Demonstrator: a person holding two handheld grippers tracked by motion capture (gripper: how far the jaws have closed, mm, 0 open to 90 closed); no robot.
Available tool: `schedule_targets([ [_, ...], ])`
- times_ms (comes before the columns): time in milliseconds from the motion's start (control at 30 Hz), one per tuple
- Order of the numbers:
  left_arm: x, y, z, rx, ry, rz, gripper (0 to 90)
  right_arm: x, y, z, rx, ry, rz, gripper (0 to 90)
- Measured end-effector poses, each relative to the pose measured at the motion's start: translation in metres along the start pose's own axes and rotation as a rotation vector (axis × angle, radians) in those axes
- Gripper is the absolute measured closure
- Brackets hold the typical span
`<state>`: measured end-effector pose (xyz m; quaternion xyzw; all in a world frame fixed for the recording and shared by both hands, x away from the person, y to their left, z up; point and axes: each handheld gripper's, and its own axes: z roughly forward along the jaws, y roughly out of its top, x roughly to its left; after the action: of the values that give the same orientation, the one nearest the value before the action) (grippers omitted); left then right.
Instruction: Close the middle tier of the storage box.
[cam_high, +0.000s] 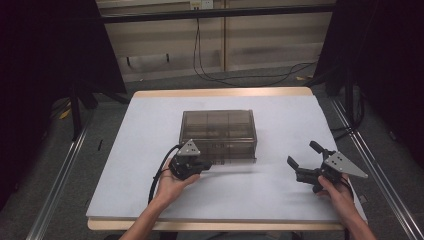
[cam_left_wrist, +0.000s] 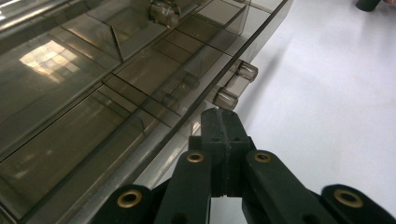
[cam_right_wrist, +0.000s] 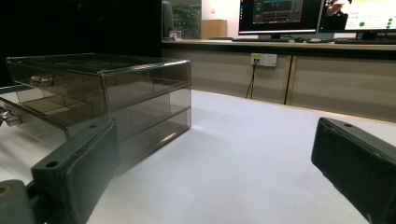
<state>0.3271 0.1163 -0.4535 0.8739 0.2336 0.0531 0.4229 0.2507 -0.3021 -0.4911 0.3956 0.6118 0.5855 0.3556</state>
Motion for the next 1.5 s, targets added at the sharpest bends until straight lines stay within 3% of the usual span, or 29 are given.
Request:
schedule_targets([
  [800,0.008,0.002,0.004,-0.013,0.006,-0.026,90.0,0.000,0.000,0.000,0.002,0.000,-0.002,0.8],
  [933,0.010,0.003,0.005,0.007,0.002,-0.024,90.0,0.000,0.000,0.000,0.002,0.001,-0.003,0.8],
  [1500,0.012,0.009,0.006,-0.012,0.019,-0.029,90.0,0.000,0.000,0.000,0.002,0.001,-0.002,0.8],
])
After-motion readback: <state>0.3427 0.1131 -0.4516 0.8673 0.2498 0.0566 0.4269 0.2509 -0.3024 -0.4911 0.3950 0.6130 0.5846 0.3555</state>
